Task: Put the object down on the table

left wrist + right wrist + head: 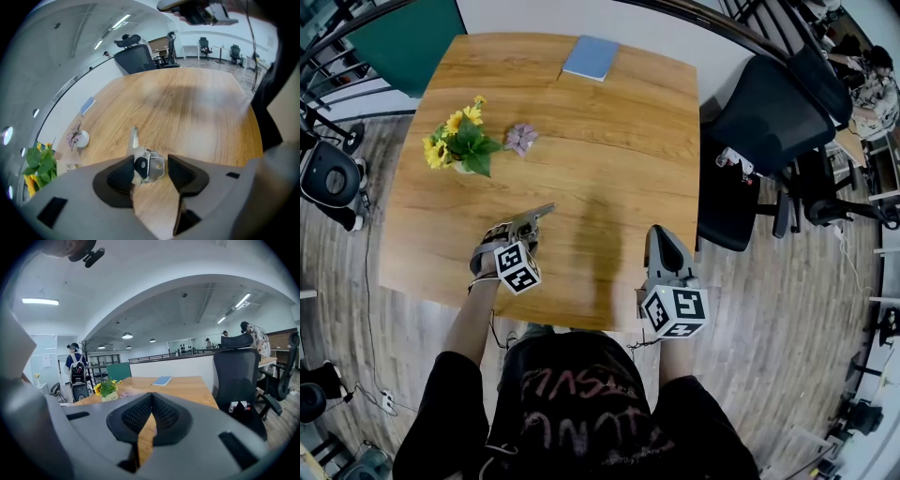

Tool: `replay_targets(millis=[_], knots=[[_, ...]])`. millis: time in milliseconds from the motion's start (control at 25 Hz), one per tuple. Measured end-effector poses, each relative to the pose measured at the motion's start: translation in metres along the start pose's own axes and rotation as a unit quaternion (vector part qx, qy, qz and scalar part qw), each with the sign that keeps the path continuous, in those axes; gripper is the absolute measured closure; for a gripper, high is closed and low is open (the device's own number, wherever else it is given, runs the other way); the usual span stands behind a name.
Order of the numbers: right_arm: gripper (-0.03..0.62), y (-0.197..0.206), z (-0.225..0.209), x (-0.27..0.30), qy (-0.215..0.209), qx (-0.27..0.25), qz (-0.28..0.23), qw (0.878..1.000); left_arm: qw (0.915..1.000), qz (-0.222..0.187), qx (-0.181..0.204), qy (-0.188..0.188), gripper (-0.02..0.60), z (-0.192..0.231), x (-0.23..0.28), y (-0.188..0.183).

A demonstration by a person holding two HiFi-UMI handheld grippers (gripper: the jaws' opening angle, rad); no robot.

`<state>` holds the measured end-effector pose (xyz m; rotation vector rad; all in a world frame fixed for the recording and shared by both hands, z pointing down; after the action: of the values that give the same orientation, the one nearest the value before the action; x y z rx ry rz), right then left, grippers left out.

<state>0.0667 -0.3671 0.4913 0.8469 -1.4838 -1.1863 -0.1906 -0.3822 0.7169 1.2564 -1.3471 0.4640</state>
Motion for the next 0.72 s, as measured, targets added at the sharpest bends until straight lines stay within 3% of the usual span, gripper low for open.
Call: replay_targets(millis=[160,360,520,720], knots=[[0.588,-0.001,0.000,-0.003,0.001,-0.002,-0.003,1.000,0.9954,-0.024,-0.092,0.011,0.341,0.001,-0.003,-0.002],[0.589,-0.003,-0.001,-0.004,0.000,-0.001,-0.006,1.000,0.9887,-0.048,-0.142,0.005,0.337,0.005,-0.013,-0.005],[0.588,-0.005,0.002,-0.004,-0.005,-0.002,-0.007,1.000,0.9770,-0.071,-0.201,-0.003,0.337,0.011,-0.025,-0.009],[0.588,-0.009,0.006,-0.001,-0.012,-0.003,-0.013,1.000,0.9653,-0.105,-0.238,-0.022,0.352,0.025,-0.043,-0.019]])
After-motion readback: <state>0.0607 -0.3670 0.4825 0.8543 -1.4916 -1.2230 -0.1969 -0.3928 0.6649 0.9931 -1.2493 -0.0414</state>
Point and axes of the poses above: the fingertips, and each gripper's own axes: x forward along the fingers, z to its left, y out of its underside, the point moved 1 cm from there along -x, backward along the fingers, and after that the axes turned 9 degrees about -x, right-handed, at the moved point
